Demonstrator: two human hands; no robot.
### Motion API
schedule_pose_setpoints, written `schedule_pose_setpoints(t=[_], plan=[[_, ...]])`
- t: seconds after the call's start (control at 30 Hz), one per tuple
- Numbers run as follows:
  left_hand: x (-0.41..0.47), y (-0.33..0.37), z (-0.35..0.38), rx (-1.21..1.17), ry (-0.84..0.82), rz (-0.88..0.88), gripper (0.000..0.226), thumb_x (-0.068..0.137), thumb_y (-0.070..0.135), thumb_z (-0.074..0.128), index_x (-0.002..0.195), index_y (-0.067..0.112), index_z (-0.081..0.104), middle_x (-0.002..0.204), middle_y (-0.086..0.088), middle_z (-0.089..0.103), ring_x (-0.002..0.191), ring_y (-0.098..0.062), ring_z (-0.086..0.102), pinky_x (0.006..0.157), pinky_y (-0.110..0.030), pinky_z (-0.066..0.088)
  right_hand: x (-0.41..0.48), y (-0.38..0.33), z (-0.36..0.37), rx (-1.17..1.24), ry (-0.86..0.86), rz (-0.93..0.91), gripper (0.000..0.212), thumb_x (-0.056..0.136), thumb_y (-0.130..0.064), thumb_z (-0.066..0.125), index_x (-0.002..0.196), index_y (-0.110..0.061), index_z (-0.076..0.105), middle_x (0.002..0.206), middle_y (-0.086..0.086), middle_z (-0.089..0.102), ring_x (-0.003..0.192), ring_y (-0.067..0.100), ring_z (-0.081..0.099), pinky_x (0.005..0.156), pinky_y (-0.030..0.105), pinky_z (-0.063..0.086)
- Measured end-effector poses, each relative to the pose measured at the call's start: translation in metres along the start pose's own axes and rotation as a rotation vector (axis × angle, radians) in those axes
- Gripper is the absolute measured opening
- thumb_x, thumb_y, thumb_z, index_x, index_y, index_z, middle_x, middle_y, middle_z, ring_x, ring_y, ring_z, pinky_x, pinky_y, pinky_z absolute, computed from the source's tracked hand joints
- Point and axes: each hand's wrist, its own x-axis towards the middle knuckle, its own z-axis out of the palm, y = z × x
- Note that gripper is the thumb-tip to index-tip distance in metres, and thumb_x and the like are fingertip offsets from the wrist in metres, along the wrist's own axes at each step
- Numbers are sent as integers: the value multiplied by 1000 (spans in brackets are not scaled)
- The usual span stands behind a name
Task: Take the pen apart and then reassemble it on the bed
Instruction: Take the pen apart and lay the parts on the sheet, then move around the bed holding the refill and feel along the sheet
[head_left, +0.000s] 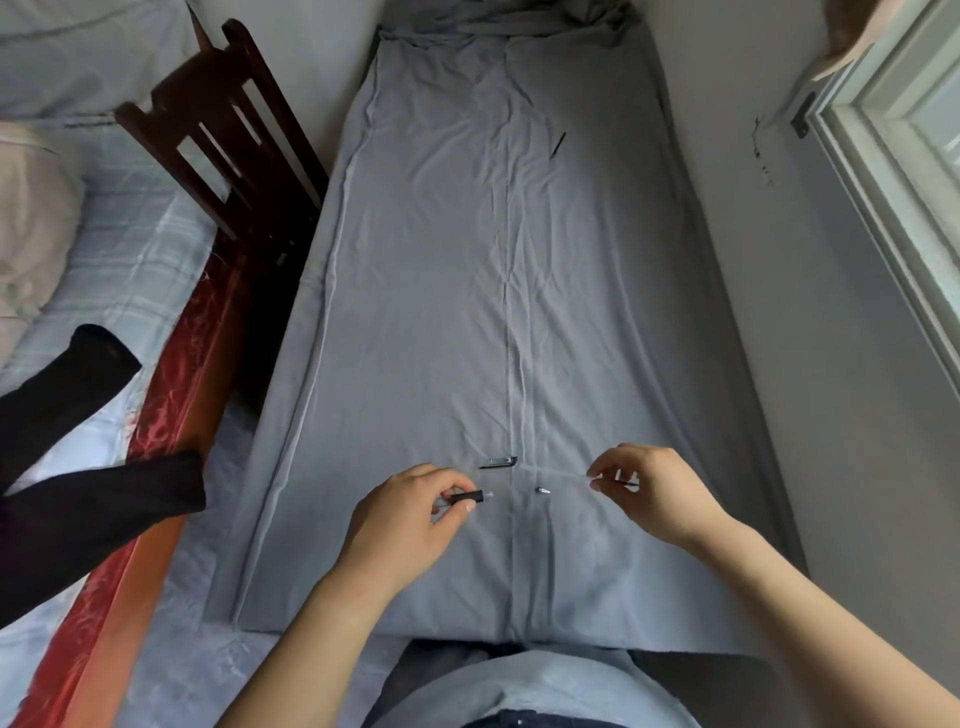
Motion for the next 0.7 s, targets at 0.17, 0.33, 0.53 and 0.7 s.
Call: schedule_pose_setpoints(t=[0.17, 0.33, 0.53, 0.7], plan=[[-9, -10, 13, -65, 22, -93, 9, 82, 32, 62, 89, 37, 63, 87, 18, 63, 82, 1, 58, 74, -32, 53, 31, 18, 37, -26, -106, 68, 7, 80, -20, 63, 82, -25, 67, 75, -9, 58, 75, 17, 58, 63, 30, 46], [-11, -22, 30, -63, 11, -158, 12, 81, 28, 62, 89, 38, 62, 89, 18, 63, 85, 4, 59, 76, -35, 54, 53, 19, 70, -52, -178, 24, 11, 81, -20, 60, 87, -25, 67, 91, 0, 66, 92, 23, 58, 71, 30, 44], [4, -24, 58, -62, -15, -127, 15, 79, 26, 64, 89, 36, 61, 86, 17, 61, 84, -4, 60, 76, -37, 54, 46, 24, 71, -23, -78, 59, 26, 75, -15, 67, 101, -12, 62, 109, 12, 57, 101, 35, 51, 85, 42, 46], [32, -17, 90, -57, -36, -64, 14, 80, 21, 64, 92, 29, 64, 91, 10, 62, 89, -15, 61, 77, -35, 51, 4, 42, 64, -61, -28, 211, 53, 76, -18, 67, 122, -5, 44, 131, 17, 42, 115, 39, 40, 97, 44, 40]])
